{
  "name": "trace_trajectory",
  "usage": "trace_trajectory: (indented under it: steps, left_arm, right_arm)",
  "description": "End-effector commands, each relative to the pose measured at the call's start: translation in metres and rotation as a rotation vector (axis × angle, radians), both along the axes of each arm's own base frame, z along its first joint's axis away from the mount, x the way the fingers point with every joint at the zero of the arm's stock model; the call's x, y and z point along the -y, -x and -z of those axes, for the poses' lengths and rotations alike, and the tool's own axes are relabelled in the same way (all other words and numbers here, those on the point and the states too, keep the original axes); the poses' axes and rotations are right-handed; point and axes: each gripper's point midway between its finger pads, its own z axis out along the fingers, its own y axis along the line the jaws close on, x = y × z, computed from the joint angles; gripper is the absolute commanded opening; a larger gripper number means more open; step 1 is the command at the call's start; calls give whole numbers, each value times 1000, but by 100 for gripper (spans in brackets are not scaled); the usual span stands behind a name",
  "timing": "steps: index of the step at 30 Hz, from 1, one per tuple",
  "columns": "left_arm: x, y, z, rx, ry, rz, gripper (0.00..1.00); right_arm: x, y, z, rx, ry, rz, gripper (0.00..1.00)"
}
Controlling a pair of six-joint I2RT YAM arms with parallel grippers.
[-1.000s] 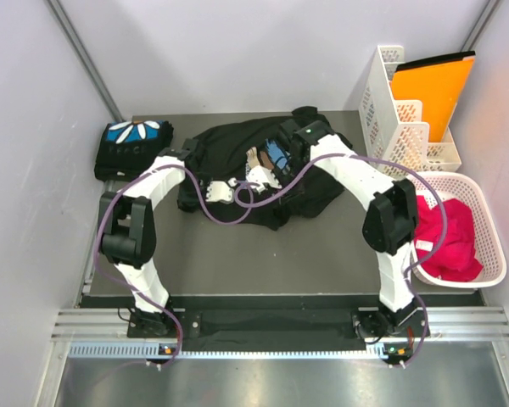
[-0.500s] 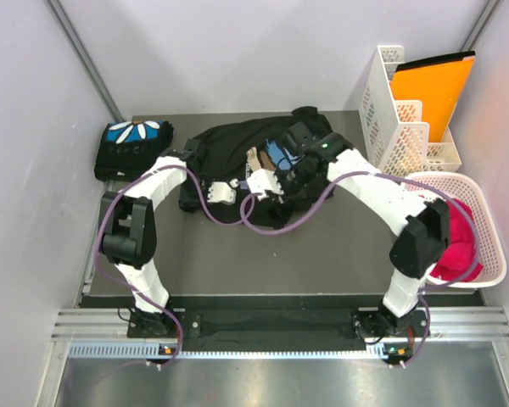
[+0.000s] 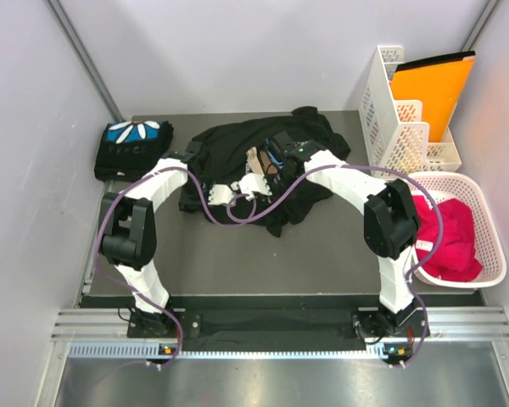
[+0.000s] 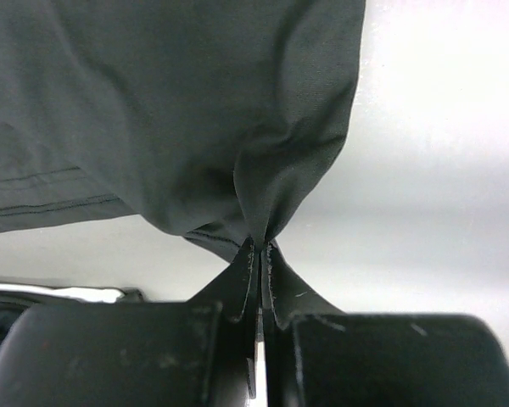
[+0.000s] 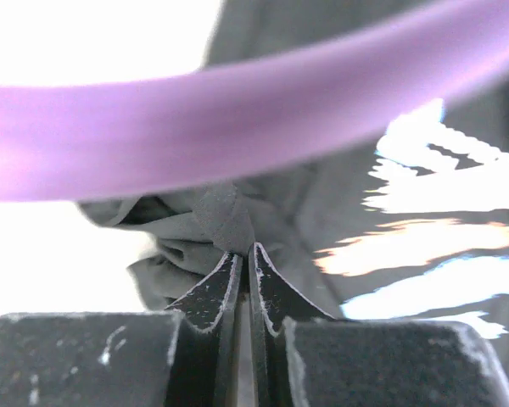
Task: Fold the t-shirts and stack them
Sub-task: Flatten the tshirt out
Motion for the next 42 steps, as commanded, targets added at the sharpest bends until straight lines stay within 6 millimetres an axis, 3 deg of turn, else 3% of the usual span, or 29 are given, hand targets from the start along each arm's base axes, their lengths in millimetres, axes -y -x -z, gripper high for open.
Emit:
trace_trajectory:
  steps: [1, 2, 4, 6, 7, 12, 16, 19, 21, 24, 28, 38, 42]
  left_arm:
    - [4, 4, -11, 17, 29, -1, 0]
    - [6, 3, -11, 18, 34, -2, 0]
    - [7, 3, -10, 14, 38, -4, 0]
    - [8, 3, -9, 11, 40, -4, 0]
    - [8, 3, -9, 11, 37, -3, 0]
    - [8, 4, -7, 7, 37, -7, 0]
    - [7, 4, -5, 3, 33, -8, 0]
    - [8, 2, -3, 3, 36, -8, 0]
    - [9, 0, -2, 3, 40, -9, 0]
    - [12, -3, -2, 0, 48, -15, 0]
    - [14, -7, -3, 5, 44, -3, 0]
    - [16, -13, -2, -3, 40, -2, 0]
    - [15, -13, 0, -8, 34, -5, 0]
  right_arm:
    - [-23, -37, -53, 190, -140, 37, 4]
    - [-26, -41, -54, 204, -150, 54, 5]
    - [-29, -52, -50, 236, -148, 76, 21]
    - [-32, -63, -47, 261, -149, 132, 49]
    - [-33, -66, -44, 265, -147, 150, 51]
    - [-26, -83, -63, 316, -214, 279, 53]
    - [-12, -66, -75, 234, -231, 284, 47]
    - [0, -34, -62, 118, -188, 230, 41]
    - [10, -13, -40, 44, -137, 200, 38]
    - [19, 3, -20, -11, -96, 188, 40]
    - [16, 15, -17, -66, -106, 159, 44]
    - [-14, -13, -21, -9, -139, 152, 46]
    - [-24, -18, -12, -13, -133, 140, 46]
